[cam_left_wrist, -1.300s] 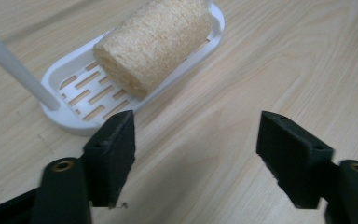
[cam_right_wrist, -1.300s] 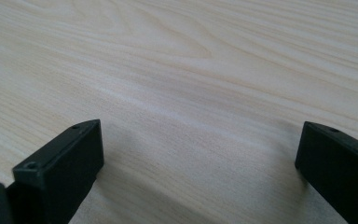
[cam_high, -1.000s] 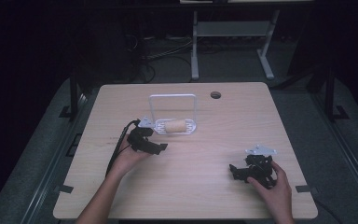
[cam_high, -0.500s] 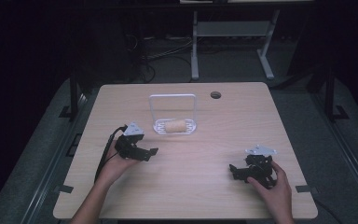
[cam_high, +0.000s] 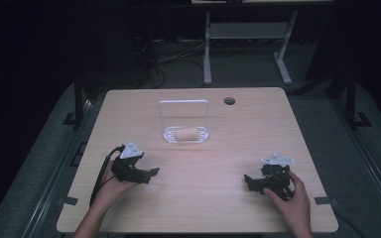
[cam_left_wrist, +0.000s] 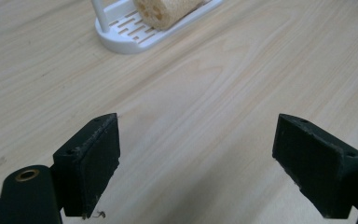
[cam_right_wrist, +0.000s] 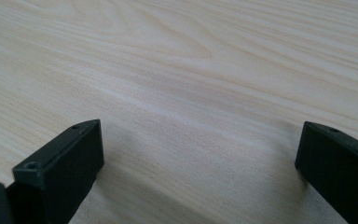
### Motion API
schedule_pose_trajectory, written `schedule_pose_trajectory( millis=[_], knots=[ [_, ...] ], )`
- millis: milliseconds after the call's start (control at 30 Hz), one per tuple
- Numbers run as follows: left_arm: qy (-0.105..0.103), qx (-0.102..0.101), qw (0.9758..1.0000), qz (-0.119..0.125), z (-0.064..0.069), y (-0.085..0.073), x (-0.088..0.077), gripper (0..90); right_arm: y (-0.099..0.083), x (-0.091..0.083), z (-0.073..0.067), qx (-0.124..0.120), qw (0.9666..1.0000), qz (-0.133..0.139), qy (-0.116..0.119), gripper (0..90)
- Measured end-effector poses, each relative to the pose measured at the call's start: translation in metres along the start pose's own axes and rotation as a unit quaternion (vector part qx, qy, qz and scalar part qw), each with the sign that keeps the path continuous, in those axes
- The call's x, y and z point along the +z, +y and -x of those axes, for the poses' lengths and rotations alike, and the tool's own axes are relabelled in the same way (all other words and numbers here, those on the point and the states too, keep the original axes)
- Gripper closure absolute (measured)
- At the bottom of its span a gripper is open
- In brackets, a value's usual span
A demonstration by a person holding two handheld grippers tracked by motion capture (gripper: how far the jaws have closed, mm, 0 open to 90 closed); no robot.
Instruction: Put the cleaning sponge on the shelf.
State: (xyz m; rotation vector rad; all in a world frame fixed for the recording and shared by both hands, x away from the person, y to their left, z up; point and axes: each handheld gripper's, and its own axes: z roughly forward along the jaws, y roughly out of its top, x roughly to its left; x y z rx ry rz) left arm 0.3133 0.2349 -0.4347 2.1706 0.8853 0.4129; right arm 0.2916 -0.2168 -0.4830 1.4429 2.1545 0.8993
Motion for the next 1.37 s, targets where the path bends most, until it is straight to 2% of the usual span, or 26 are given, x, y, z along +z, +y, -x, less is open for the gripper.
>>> schedule_pose_trajectory(
  millis=[300,533,633,767,967,1100,1167,1267,1367],
  knots=[
    [0.014,-0.004,0.9999,-0.004,0.004,-0.023,-0.013,14.6,0.000,0.000,0.000,0.001,1.0000,0.000,0.000,0.6],
    [0.020,-0.018,0.9996,-0.006,0.005,-0.043,-0.022,14.6,0.000,0.000,0.000,0.001,1.0000,0.000,0.000,0.5],
    [0.022,-0.016,0.9996,-0.009,0.006,-0.048,-0.025,14.6,0.000,0.000,0.000,0.001,1.0000,0.000,0.000,0.5],
    [0.028,-0.023,0.9993,-0.006,0.005,-0.059,-0.030,14.6,0.000,0.000,0.000,0.001,1.0000,-0.001,0.000,0.5],
    [0.029,-0.025,0.9992,-0.011,0.004,-0.066,-0.029,14.5,0.000,0.000,0.000,0.001,1.0000,-0.001,0.000,0.5],
    [0.032,-0.010,0.9991,-0.027,0.005,-0.069,-0.024,13.6,0.000,0.000,0.000,0.001,1.0000,-0.001,0.000,0.5],
    [0.032,-0.008,0.9991,-0.026,0.005,-0.070,-0.023,13.0,0.000,0.000,0.000,0.000,1.0000,-0.001,0.000,0.6],
    [0.015,-0.018,0.9996,-0.015,0.000,-0.074,-0.022,12.8,0.000,0.000,0.000,0.001,1.0000,-0.001,0.000,0.6],
    [0.015,-0.018,0.9996,-0.014,-0.001,-0.074,-0.022,12.8,0.000,0.000,0.000,0.001,1.0000,-0.001,0.000,0.5]
  ],
)
